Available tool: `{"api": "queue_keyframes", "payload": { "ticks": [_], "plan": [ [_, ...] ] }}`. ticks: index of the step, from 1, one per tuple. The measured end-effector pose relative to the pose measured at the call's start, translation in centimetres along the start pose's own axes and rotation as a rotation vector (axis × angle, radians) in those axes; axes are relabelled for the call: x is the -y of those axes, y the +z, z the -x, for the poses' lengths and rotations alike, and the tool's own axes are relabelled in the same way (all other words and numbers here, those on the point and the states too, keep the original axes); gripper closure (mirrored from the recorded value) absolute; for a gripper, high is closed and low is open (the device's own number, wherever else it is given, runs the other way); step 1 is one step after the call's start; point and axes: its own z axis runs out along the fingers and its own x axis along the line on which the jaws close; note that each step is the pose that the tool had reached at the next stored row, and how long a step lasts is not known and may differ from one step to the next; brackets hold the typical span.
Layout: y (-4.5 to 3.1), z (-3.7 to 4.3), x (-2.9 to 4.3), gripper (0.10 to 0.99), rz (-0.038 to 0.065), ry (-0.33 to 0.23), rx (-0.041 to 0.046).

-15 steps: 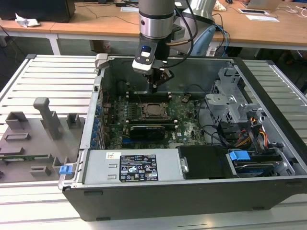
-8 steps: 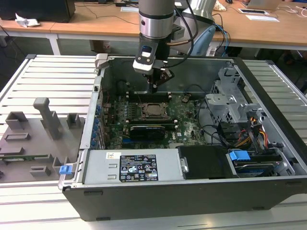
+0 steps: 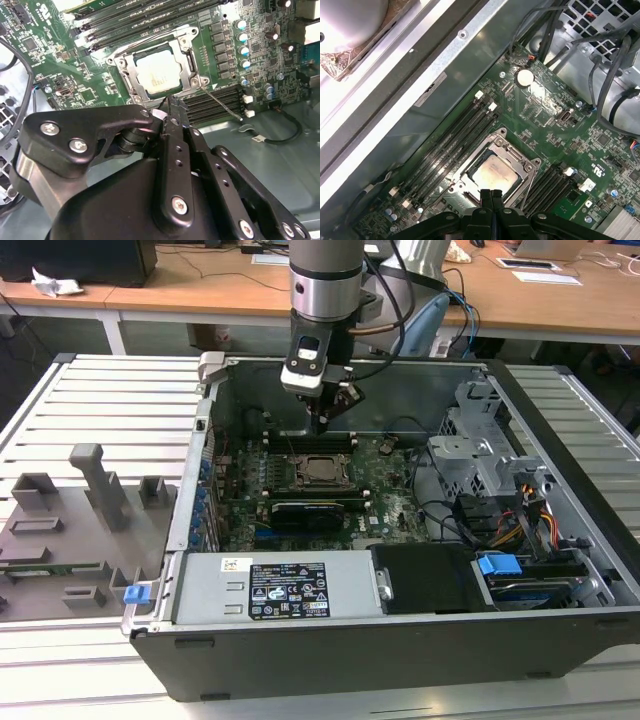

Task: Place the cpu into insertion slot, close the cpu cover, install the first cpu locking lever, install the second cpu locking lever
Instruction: 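Install the first cpu locking lever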

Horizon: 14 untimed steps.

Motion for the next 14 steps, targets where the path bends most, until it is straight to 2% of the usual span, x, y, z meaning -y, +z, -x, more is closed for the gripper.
{"api": "queue_keyframes", "payload": {
  "ticks": [11, 14],
  "plan": [
    [0.0, 0.0, 0.0, 0.98, 0.0, -0.068, -0.0034],
    [0.0, 0.0, 0.0, 0.98, 0.001, -0.103, -0.0052]
  ]
}}
